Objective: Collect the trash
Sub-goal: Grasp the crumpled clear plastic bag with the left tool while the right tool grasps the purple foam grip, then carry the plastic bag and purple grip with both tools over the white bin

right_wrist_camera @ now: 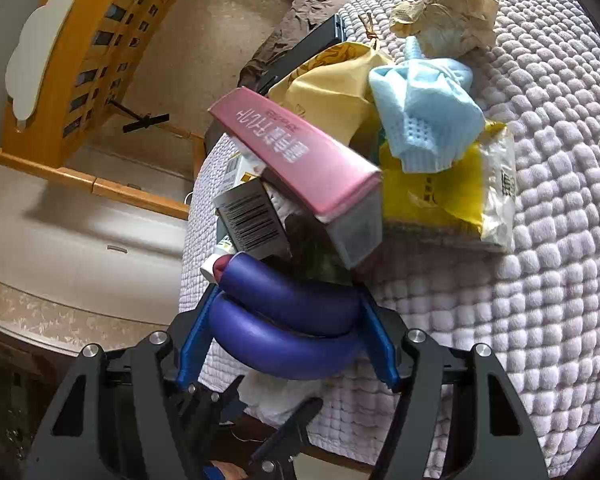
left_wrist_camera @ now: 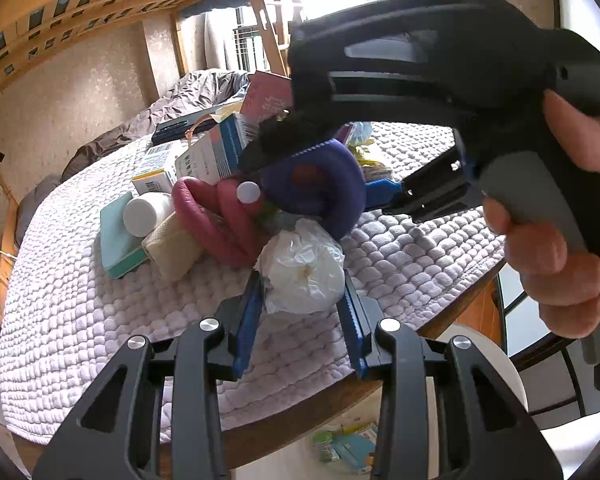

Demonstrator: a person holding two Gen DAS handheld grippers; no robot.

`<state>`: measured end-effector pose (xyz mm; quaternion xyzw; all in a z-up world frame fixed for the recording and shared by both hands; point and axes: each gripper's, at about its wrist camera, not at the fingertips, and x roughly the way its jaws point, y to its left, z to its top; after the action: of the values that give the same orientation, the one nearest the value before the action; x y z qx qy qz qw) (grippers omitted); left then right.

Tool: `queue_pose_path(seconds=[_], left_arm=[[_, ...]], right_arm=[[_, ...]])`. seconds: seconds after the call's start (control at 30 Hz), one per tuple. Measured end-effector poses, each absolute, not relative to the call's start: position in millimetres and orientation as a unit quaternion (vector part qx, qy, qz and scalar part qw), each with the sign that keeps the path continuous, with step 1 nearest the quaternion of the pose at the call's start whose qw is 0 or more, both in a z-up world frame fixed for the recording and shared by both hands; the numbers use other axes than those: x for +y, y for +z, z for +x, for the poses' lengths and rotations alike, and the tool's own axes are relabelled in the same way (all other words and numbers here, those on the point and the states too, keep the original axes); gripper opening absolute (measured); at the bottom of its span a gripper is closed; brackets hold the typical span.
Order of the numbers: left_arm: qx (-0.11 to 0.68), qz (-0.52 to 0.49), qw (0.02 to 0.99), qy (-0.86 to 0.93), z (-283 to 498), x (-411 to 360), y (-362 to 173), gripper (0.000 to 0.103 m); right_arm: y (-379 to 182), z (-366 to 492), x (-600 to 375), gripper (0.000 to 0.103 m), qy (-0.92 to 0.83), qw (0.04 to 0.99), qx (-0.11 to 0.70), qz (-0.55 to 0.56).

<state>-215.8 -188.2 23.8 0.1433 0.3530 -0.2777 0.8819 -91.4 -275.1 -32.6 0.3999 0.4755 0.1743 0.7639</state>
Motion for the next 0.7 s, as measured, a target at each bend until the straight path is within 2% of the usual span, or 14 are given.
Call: queue_pose_path(seconds=[0.7], left_arm=[[0.377,0.105,0.875,-0.283,-214,-174,34,0.039]], right_arm=[[-5,-160,-286,0.065,0.141,0.84,0.456,0.259]])
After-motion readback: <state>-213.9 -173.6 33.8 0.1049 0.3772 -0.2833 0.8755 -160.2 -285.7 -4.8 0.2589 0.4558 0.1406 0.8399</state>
